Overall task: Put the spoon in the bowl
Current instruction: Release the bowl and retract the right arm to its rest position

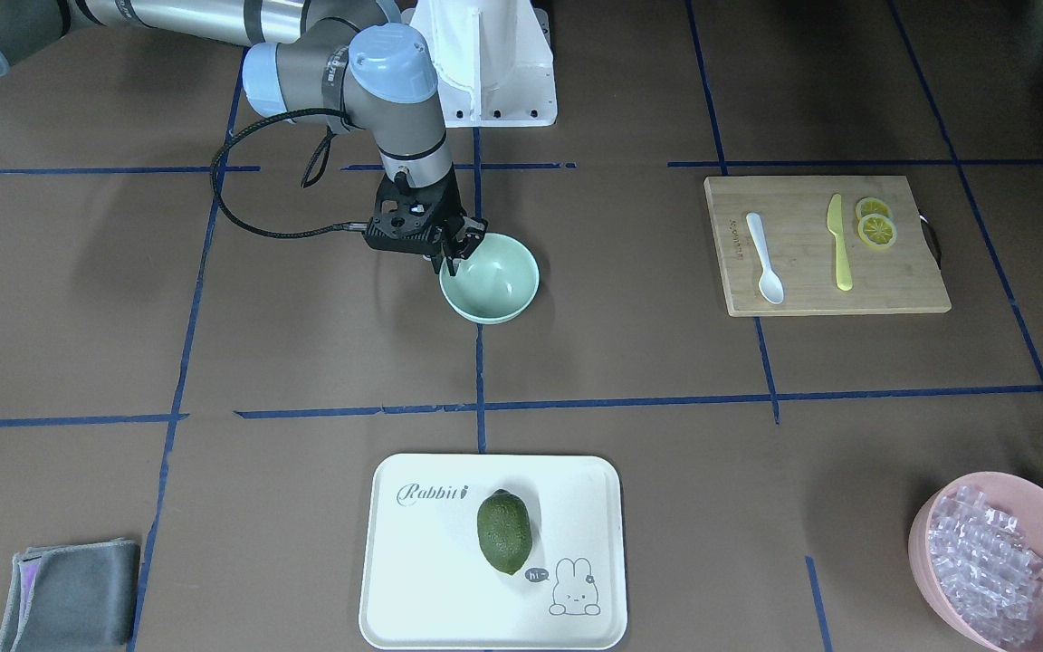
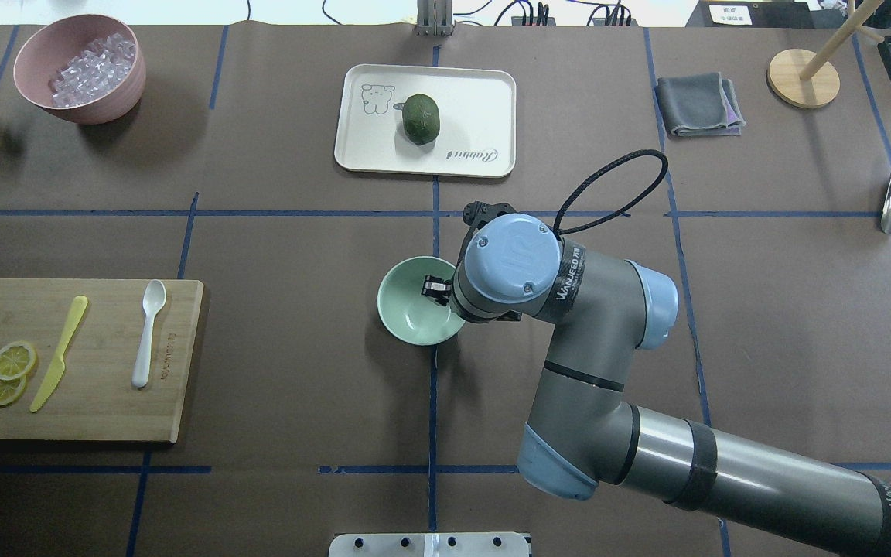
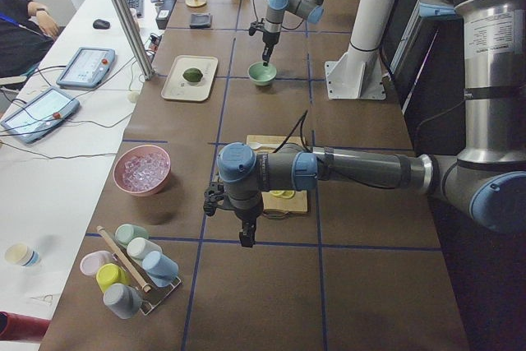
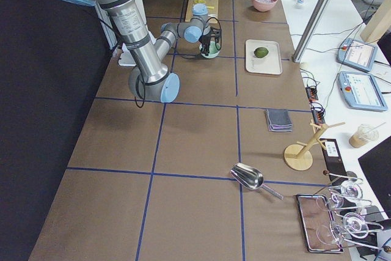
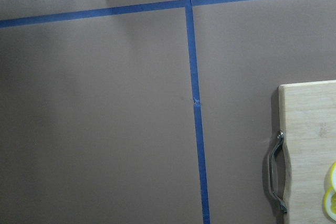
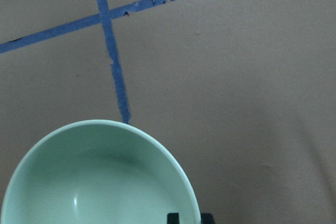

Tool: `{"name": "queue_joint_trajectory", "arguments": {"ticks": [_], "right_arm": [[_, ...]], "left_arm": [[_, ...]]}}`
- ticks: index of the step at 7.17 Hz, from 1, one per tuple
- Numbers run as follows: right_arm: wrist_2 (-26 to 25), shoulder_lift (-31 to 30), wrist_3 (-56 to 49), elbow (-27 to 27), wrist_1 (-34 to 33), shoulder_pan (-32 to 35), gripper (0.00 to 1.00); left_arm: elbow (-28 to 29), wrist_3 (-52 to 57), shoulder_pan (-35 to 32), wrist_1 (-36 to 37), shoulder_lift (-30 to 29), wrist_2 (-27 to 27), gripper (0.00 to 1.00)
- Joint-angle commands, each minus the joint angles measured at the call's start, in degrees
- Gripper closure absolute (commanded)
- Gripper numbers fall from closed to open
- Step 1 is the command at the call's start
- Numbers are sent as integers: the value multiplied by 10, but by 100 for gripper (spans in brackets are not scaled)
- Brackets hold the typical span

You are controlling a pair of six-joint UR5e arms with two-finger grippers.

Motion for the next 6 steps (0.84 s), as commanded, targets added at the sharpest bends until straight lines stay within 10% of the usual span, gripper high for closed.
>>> {"name": "queue_joint_trajectory", "arguments": {"ticks": [1, 6], "right_arm": [[53, -5, -12, 14, -3, 48, 0], [183, -67, -323, 58, -132, 225, 0]], "left_arm": [[0, 0, 1, -1, 0, 1, 0], [-3, -7, 13, -4, 0, 2, 0]]}}
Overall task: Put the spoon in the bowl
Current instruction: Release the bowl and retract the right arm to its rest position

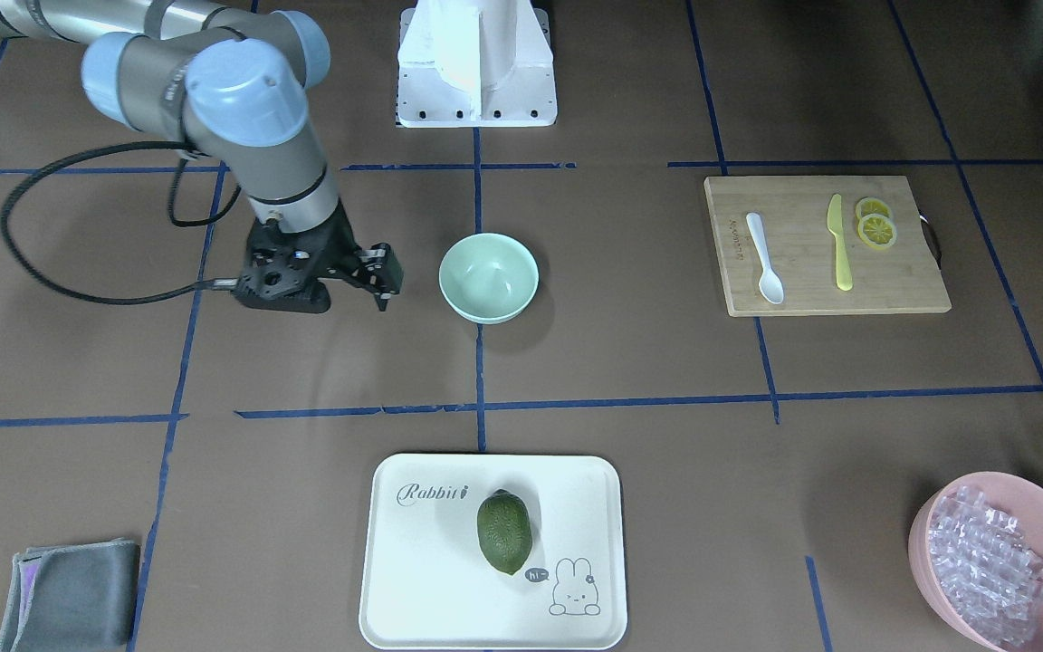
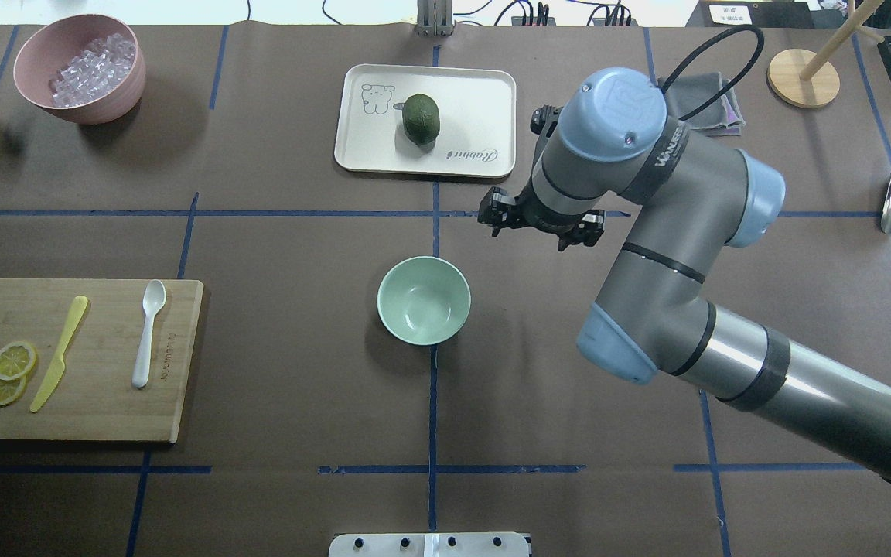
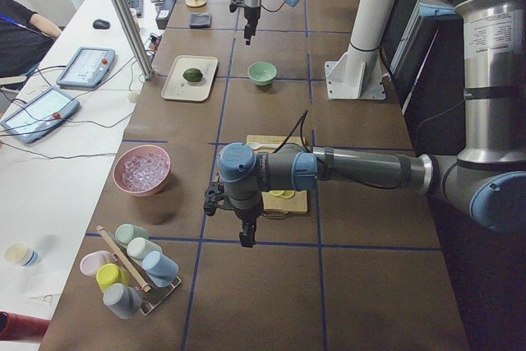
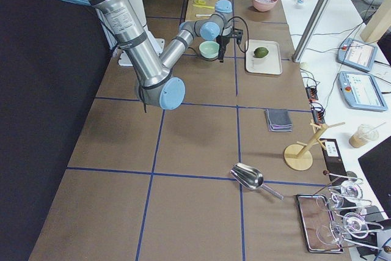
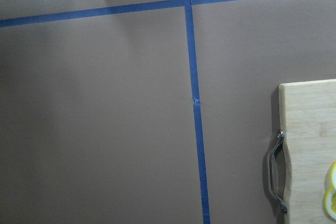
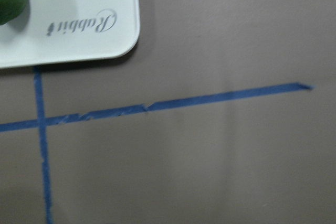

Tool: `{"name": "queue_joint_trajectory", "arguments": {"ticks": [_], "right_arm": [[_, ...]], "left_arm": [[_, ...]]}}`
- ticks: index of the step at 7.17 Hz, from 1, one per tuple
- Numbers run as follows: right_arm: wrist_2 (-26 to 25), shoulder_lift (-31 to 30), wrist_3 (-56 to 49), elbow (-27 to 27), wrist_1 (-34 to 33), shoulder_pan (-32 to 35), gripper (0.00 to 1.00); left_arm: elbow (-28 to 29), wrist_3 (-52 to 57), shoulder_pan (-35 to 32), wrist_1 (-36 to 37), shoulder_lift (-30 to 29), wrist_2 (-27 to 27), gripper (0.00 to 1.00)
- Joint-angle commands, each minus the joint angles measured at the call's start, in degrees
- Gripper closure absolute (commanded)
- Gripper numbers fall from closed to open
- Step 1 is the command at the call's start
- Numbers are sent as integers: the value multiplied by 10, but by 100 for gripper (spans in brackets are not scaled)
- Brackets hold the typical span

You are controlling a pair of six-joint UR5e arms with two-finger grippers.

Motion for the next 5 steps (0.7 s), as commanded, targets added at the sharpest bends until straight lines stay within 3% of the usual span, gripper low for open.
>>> {"name": "queue_joint_trajectory", "arguments": {"ticks": [1, 2, 5], "right_arm": [[71, -83, -201, 35, -22, 105, 0], [89, -141, -311, 58, -25, 161, 0], [103, -253, -631, 54, -46, 304, 0]], "left_arm": [[1, -4, 6, -6, -11, -1, 0], [-1, -2, 7, -11, -22, -2, 0], [0, -9, 10, -62, -47, -4, 0]]}}
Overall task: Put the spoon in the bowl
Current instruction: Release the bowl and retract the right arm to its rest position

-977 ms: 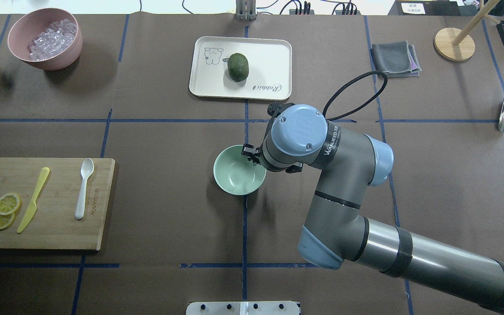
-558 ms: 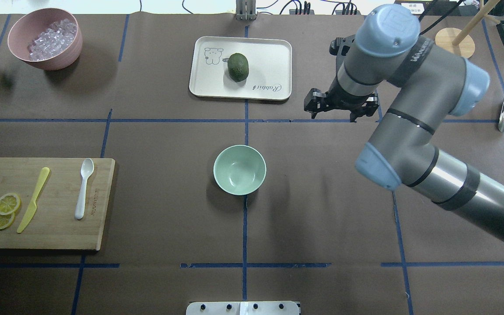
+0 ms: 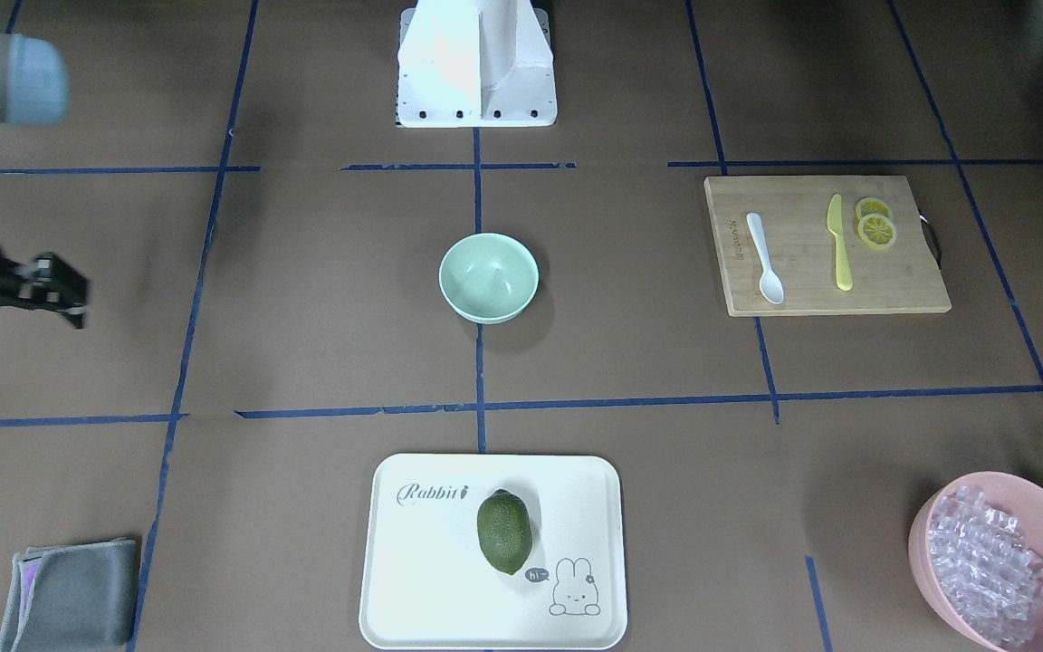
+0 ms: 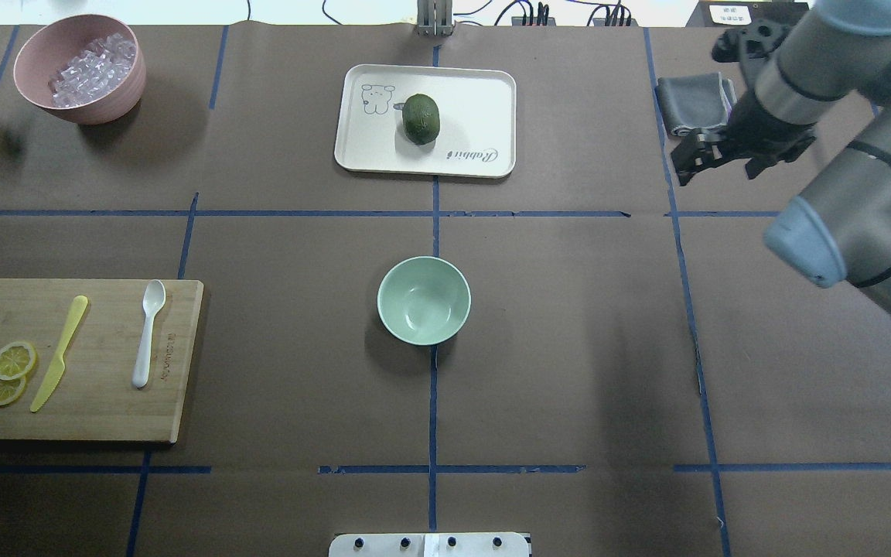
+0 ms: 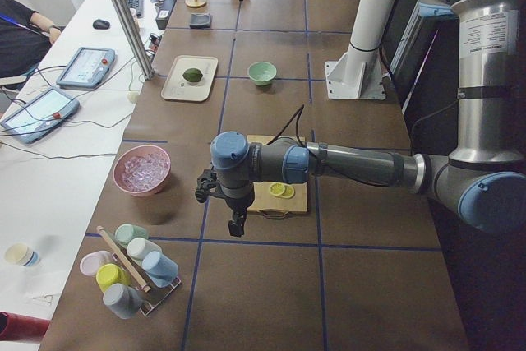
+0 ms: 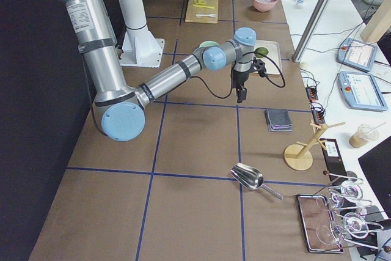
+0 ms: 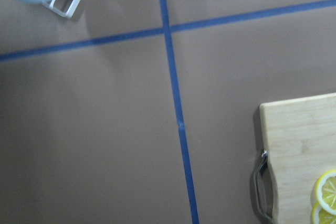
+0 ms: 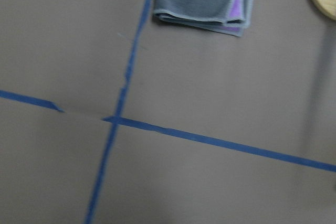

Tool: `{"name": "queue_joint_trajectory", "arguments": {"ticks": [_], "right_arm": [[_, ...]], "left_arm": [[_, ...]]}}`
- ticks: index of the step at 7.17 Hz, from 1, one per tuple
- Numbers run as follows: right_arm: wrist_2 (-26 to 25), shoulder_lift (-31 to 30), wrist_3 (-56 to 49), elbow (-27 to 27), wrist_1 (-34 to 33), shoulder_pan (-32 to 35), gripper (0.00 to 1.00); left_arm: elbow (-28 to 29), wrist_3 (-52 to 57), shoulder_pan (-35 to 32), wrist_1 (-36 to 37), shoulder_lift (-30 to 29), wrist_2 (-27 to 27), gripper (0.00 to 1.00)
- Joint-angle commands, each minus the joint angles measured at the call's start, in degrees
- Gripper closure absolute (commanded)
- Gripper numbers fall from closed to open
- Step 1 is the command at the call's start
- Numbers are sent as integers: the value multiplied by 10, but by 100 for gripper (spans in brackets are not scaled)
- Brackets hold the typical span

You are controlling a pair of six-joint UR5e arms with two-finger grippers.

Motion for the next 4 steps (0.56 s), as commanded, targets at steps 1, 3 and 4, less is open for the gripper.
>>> {"name": "queue_joint_trajectory", "arguments": {"ticks": [1, 3, 4], "right_arm": [[20, -97, -229, -2, -5, 112, 0], [64, -188, -331, -2, -1, 200, 0], [78, -237, -332, 0, 9, 231, 0]], "left_arm": [[3, -20, 2, -12, -23, -25, 0], [12, -26, 3, -14, -35, -38, 0], [4, -25, 4, -15, -38, -39, 0]]}}
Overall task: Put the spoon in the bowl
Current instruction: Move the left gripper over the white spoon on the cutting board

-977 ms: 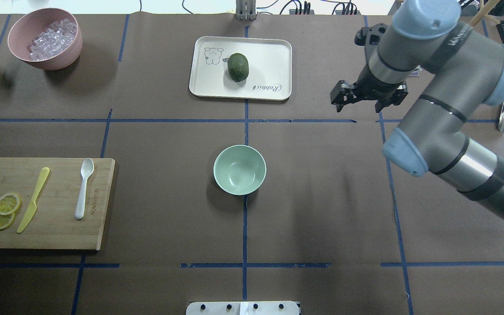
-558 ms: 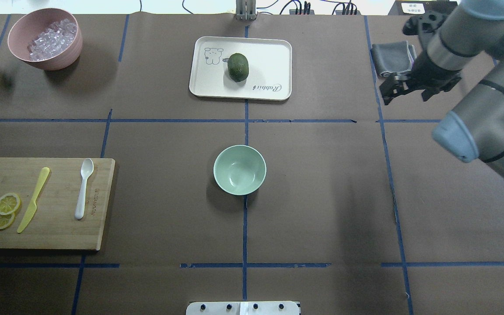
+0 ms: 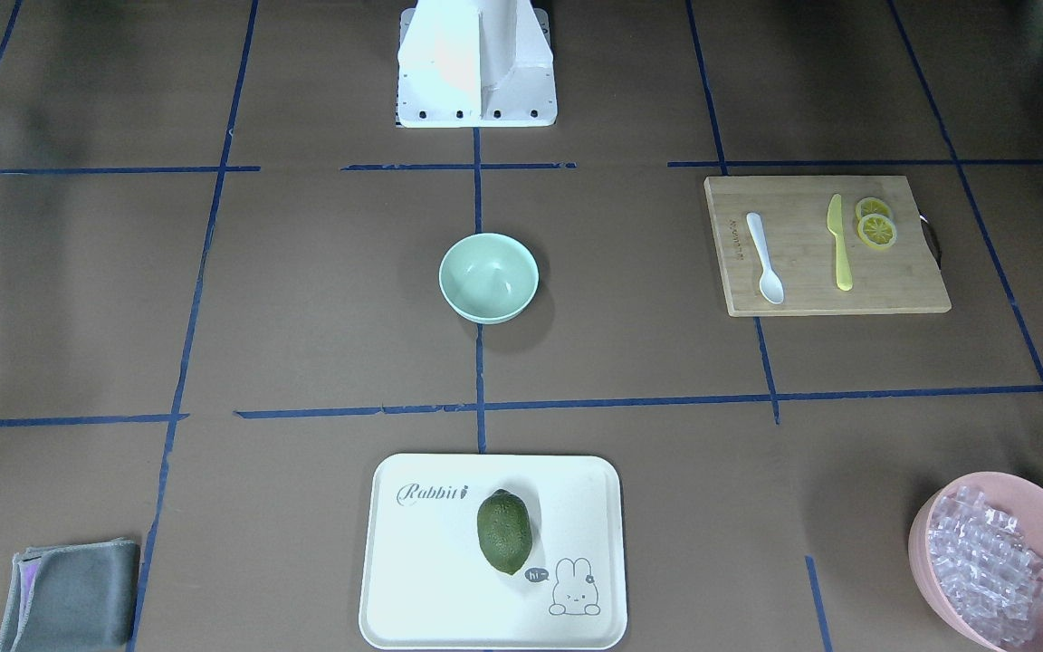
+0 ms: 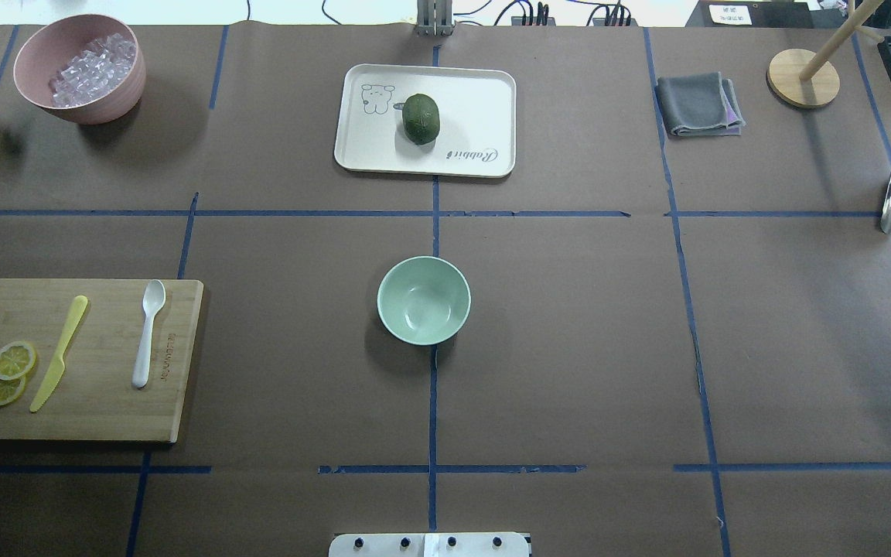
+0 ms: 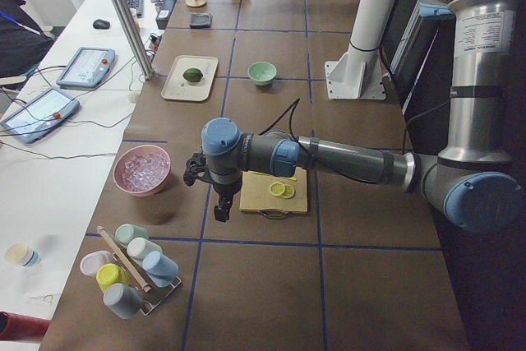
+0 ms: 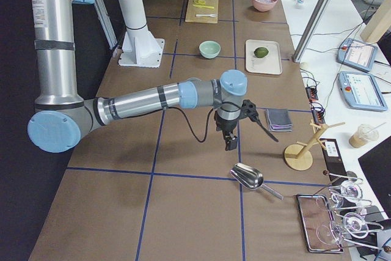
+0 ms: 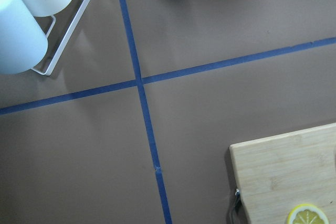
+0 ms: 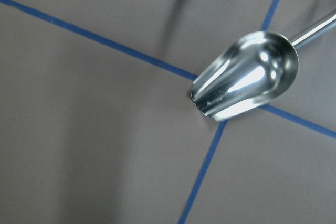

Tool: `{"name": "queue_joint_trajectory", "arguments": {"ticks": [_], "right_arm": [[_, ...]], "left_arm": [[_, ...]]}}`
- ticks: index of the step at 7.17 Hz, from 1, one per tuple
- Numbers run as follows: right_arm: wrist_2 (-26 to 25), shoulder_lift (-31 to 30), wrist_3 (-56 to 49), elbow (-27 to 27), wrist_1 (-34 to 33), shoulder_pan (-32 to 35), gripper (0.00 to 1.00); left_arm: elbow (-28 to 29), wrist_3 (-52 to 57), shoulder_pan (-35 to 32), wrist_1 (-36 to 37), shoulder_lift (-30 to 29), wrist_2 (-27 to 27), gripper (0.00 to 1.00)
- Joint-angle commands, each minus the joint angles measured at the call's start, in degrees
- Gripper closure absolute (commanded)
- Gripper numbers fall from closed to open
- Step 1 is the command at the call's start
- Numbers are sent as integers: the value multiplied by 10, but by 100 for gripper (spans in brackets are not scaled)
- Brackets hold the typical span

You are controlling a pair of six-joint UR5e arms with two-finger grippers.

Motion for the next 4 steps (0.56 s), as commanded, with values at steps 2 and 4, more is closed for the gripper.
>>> {"name": "queue_joint_trajectory", "arguments": {"ticks": [2, 4], "right_arm": [[28, -62, 30, 13, 12, 53, 0], [29, -51, 49, 10, 31, 49, 0]], "left_arm": [[-40, -58, 55, -18, -6, -69, 0], [-116, -243, 167, -22, -13, -26, 0]]}}
